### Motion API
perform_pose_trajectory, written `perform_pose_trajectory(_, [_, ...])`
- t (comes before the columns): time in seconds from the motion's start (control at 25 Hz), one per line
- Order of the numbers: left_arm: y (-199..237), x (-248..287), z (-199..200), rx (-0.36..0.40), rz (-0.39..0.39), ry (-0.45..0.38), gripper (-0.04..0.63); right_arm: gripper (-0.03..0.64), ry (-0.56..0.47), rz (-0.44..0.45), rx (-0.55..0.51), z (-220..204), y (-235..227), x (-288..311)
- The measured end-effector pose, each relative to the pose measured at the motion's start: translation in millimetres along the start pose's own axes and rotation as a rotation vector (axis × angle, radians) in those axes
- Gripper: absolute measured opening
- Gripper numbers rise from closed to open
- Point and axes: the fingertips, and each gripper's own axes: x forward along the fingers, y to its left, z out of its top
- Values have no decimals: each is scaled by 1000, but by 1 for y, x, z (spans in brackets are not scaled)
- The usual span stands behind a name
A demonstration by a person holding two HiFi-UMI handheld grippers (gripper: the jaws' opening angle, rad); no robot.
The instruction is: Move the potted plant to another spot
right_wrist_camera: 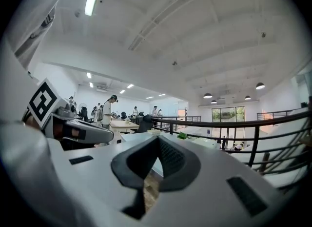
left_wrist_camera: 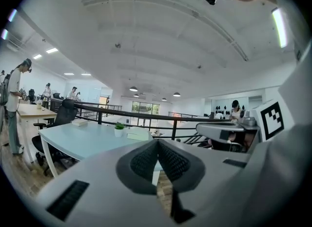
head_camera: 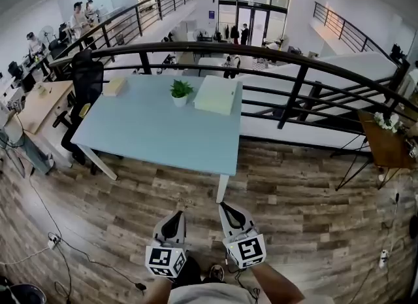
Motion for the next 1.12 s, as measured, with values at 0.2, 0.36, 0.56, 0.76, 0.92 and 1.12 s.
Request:
perform_pose_trajectory(0.2, [36,20,-4,-11,-50,14,11,3,47,-22,27,-18,1,26])
perform_pose_trajectory(0.36, [82,38,6,-18,-86,7,11,5,65,-39,3,-18,10,59])
perform_pose_trajectory(0.56, [120,62,16,-22,-164,18,11,59,114,-52,35,-26,19,104])
perform_pose_trajectory(0.76, [157,72,14,-37,-191,47,11,112,154,-83,35,-28,28,135])
perform_pose_trajectory(0.92, [176,83,7,-82,-184,56,11,140,200,-88,28,-35,23,155])
perform_pose_trajectory(1.12, [206,110,0,-109,-170,79,11,156,216,-79,41,-48,9,201])
